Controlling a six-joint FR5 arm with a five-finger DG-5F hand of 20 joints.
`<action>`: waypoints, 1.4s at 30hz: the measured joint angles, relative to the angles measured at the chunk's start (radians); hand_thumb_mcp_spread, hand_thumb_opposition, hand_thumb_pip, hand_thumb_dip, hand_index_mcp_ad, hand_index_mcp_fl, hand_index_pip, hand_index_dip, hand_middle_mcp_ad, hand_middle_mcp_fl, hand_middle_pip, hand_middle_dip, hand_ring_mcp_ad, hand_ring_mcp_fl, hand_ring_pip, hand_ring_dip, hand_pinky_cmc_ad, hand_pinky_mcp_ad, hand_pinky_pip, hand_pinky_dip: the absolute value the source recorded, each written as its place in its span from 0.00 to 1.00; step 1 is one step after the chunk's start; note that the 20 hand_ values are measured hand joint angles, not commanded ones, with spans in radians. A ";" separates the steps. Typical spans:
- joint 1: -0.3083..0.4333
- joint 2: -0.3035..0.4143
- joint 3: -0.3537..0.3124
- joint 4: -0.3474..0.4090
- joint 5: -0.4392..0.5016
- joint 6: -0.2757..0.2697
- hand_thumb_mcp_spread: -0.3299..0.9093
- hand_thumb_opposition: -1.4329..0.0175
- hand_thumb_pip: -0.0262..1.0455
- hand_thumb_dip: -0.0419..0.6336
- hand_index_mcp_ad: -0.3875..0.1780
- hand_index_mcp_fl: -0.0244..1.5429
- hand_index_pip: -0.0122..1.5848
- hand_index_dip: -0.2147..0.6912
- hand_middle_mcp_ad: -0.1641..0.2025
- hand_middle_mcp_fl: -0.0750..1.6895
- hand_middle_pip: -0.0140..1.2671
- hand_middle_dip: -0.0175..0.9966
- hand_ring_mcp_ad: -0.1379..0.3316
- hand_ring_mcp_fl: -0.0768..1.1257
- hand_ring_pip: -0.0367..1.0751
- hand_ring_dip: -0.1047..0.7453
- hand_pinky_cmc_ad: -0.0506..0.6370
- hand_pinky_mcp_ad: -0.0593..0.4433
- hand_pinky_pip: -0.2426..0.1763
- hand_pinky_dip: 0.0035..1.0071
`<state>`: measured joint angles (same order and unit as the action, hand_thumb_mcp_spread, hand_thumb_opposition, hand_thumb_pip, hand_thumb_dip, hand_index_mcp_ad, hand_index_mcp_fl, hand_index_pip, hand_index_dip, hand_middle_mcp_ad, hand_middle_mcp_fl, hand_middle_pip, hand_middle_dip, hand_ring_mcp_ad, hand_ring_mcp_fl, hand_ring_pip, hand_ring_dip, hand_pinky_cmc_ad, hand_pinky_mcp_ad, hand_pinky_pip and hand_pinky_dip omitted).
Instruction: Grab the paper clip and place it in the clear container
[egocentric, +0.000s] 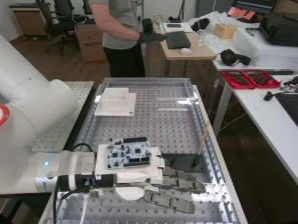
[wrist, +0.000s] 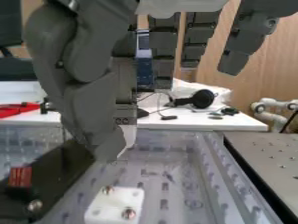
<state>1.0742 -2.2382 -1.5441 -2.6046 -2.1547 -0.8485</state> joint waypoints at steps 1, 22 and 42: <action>0.001 0.011 -0.010 0.016 0.006 0.021 0.62 0.30 0.61 0.46 0.45 0.47 0.85 0.20 0.69 0.22 0.12 0.23 0.51 0.12 0.13 0.23 0.55 0.65 0.63 0.18; 0.190 0.405 -0.413 0.382 0.168 0.383 0.62 0.29 0.60 0.46 0.45 0.50 0.81 0.21 0.70 0.22 0.12 0.23 0.51 0.12 0.13 0.23 0.55 0.66 0.66 0.18; 0.589 0.500 -0.470 0.354 0.537 0.320 0.63 0.29 0.60 0.46 0.45 0.50 0.81 0.21 0.70 0.22 0.12 0.23 0.51 0.12 0.13 0.23 0.54 0.66 0.66 0.18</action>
<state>1.6635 -1.7384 -2.0136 -2.2510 -1.6176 -0.5284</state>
